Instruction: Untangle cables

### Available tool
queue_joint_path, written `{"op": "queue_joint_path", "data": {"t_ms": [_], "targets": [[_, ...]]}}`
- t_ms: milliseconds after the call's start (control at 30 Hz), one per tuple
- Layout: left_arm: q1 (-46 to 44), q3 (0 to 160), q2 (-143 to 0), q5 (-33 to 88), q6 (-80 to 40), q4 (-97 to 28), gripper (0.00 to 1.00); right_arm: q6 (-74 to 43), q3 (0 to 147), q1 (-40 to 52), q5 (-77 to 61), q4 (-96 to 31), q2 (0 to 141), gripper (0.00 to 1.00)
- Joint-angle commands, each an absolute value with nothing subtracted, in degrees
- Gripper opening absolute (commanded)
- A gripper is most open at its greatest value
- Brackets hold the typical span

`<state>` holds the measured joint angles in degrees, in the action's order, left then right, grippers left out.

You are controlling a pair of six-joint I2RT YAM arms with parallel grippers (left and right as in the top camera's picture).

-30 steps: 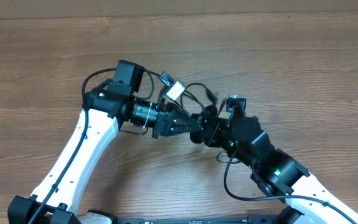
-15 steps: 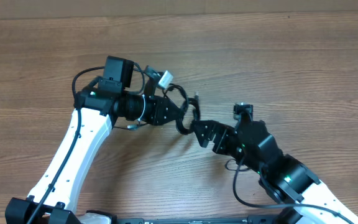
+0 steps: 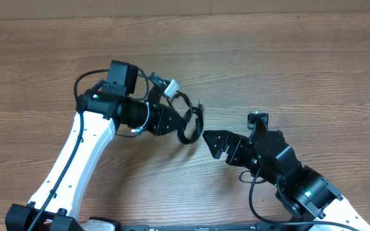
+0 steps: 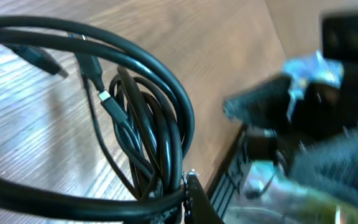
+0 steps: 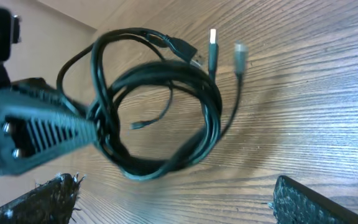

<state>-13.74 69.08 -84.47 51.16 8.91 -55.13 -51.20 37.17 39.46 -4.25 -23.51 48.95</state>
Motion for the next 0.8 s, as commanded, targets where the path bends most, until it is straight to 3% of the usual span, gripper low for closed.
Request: {"op": "queue_joint_path", "data": {"t_ms": [0, 167, 400, 767], "targets": [[-13.52, 69.91, -83.57, 56.47, 21.26, -56.60, 0.04, -50.59, 37.69, 39.72, -4.12, -23.94, 48.10, 1.00], [-13.50, 69.91, -83.57, 61.10, 20.12, -56.18, 0.04, -49.41, 37.67, 39.70, -2.90, -29.54, 48.12, 1.00], [-13.50, 69.91, -83.57, 71.64, 12.73, -50.54, 0.04, -76.16, 37.67, 39.72, -6.85, -33.69, 49.36, 1.00], [-13.52, 69.91, -83.57, 71.42, 0.71, -46.46, 0.04, -103.33, 37.67, 39.79, -9.23, -20.58, 58.65, 1.00]]}}
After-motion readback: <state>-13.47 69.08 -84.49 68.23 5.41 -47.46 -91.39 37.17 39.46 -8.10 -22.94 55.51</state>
